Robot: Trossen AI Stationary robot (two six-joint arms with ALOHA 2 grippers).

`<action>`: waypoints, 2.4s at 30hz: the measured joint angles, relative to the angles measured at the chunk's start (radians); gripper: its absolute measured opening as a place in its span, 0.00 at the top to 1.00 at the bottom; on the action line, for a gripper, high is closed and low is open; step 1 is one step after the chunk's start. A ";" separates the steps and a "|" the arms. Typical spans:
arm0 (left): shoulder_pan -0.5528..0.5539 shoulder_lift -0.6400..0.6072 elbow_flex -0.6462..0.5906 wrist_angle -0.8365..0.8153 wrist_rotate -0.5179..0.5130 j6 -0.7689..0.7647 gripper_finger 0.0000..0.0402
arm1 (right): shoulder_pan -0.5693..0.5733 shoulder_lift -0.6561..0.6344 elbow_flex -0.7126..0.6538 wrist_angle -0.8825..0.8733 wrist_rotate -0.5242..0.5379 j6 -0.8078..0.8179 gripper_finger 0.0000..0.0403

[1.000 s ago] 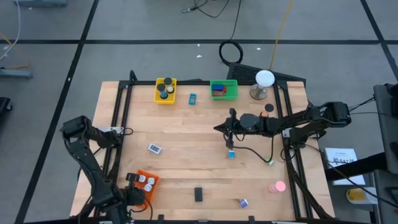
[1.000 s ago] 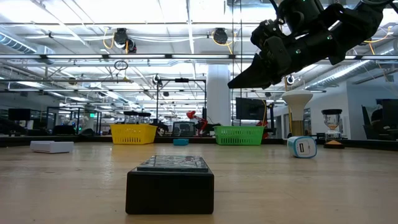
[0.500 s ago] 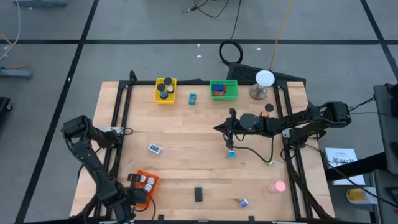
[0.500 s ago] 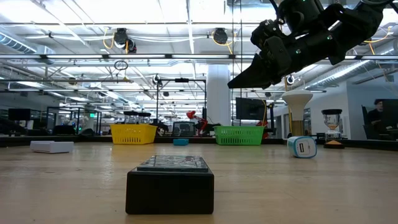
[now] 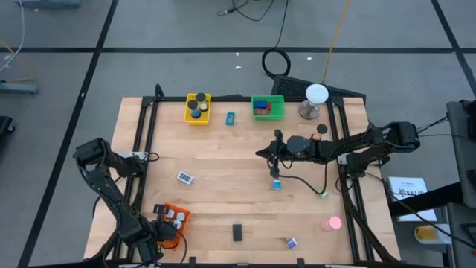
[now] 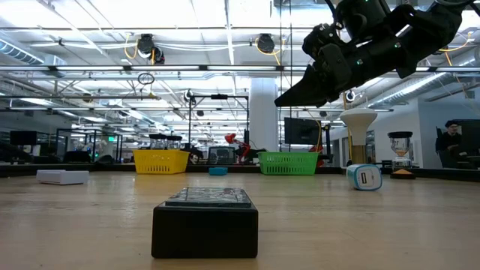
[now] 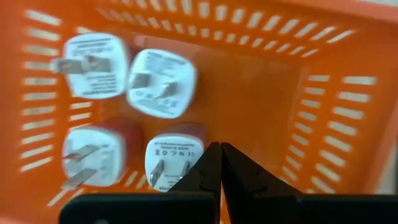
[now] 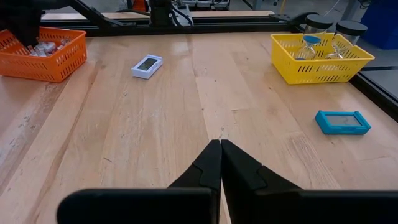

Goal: Pick & Place Office items
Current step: Put the top purple charger adapter into the orange bin, then adjust the green charger adapter in the orange bin, then put the white digital clock into the green bin

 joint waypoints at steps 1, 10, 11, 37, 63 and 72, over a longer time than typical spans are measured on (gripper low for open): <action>0.000 0.000 0.000 -0.014 -0.006 -0.006 0.99 | 0.000 0.000 0.000 0.000 0.000 0.000 1.00; 0.000 0.000 0.000 -0.053 -0.026 -0.019 0.99 | 0.000 0.000 0.000 0.000 0.000 0.000 1.00; 0.000 0.000 0.000 -0.053 -0.027 -0.019 0.99 | 0.000 0.000 0.000 0.000 0.000 0.000 1.00; 0.045 -0.052 0.000 0.060 -0.061 0.044 0.99 | 0.000 0.000 0.000 -0.001 0.000 0.001 1.00; 0.075 -0.047 0.000 0.064 0.030 0.113 0.99 | 0.000 0.000 0.000 -0.001 0.000 0.000 1.00; 0.047 -0.174 0.000 0.027 -0.130 0.205 0.98 | 0.000 0.000 0.000 -0.002 -0.001 0.006 1.00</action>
